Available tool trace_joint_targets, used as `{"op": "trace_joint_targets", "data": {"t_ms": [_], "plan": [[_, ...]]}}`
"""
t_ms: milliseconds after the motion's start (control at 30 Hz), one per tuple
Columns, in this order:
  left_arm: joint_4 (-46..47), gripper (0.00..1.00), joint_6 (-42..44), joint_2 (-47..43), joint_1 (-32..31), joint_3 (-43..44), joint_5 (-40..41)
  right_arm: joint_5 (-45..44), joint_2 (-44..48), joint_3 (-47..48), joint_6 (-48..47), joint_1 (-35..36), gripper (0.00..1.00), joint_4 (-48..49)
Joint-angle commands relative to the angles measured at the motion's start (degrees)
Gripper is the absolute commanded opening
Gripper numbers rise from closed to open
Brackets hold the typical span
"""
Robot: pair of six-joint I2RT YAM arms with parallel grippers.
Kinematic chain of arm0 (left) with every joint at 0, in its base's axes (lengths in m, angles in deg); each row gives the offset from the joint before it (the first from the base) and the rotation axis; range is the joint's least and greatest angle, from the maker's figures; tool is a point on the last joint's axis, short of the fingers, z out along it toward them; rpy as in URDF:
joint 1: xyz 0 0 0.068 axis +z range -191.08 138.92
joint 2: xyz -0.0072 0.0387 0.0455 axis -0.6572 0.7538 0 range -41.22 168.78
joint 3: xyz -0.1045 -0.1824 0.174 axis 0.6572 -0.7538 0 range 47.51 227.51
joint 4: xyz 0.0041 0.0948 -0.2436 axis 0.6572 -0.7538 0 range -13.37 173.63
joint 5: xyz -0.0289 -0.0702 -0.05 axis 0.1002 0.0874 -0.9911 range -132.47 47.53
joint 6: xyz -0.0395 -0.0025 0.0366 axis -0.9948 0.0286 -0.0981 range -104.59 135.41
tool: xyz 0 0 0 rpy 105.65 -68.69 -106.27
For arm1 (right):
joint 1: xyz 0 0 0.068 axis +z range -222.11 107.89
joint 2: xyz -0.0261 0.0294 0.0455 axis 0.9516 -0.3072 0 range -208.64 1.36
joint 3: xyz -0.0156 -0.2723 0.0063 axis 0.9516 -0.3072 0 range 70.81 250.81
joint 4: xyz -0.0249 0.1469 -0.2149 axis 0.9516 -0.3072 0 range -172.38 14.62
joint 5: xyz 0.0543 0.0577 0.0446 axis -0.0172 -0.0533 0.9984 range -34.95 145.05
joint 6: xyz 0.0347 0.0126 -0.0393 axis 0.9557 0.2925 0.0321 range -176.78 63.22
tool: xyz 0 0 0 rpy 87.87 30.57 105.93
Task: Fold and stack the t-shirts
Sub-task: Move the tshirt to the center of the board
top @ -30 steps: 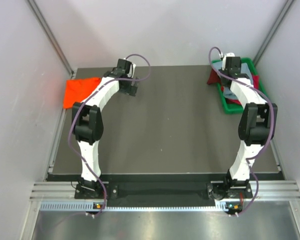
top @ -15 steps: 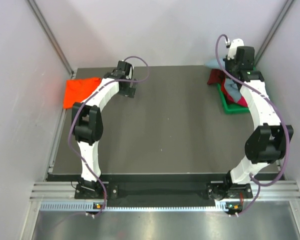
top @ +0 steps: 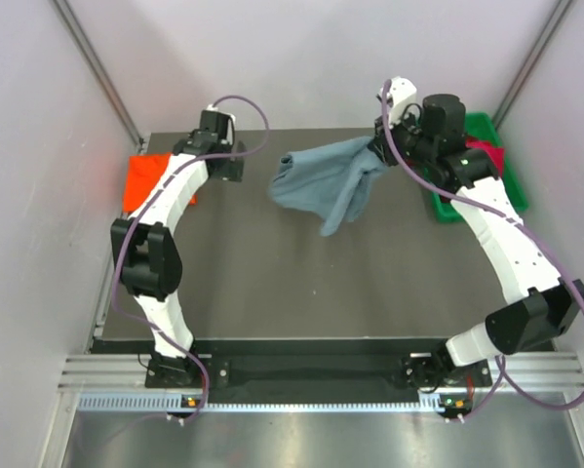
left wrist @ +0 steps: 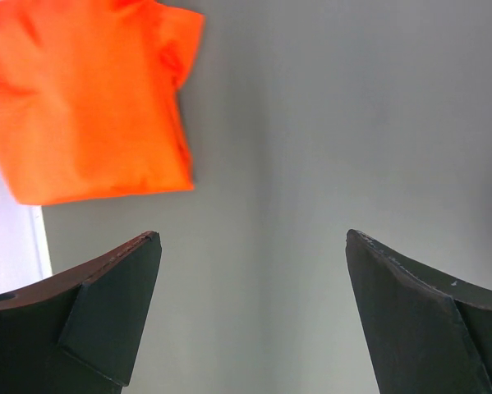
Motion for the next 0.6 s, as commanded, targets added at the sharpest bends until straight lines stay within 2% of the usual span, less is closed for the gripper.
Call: {"op": "trace_joint_targets", "data": {"t_ms": [0,33,67,100,167,267,300,400,467,567], "plan": [[1.14,0.99,-0.30,-2.74,2.27,0.89,-1.48,-5.18,0.93,-5.63,0.77,-3.88,0.49,2.18],[0.97,0.99,-0.38,-2.91,2.54,0.45,-2.44,-7.55,-0.29,-6.43,0.16,-4.23,0.62,1.31],[-0.43,0.99,-0.30,-3.00,2.89,-0.08,-4.63,-8.45,-0.82,-7.31,-0.02,-4.59,0.69,1.13],[-0.96,0.99,-0.82,-2.91,3.41,-0.43,-5.87,-9.24,-1.00,-9.32,-0.20,-4.59,0.72,1.22],[-1.67,0.99,-2.75,-3.09,3.33,-2.09,-2.83,-8.64,0.22,-11.00,0.15,-4.50,0.81,1.83],[-3.25,0.99,-1.35,-2.82,3.33,-4.11,-2.46,-6.79,3.38,-13.73,-3.53,-1.71,0.79,2.36],[-2.91,0.99,-1.70,-3.61,3.50,-4.91,-1.24,-5.48,4.17,-14.43,-8.50,-0.56,0.79,1.84],[-1.85,0.99,-0.30,-5.98,3.59,-6.94,-5.86,-1.96,6.72,-18.20,-17.22,5.15,0.77,-1.24],[-1.68,0.99,-1.34,-7.12,3.85,-6.94,-6.93,1.02,7.43,-19.53,-18.83,8.75,0.71,-2.73],[-1.32,0.99,-3.90,-9.50,5.35,-7.11,-11.39,3.50,5.68,-20.59,-18.93,14.03,0.71,-3.62]]}}
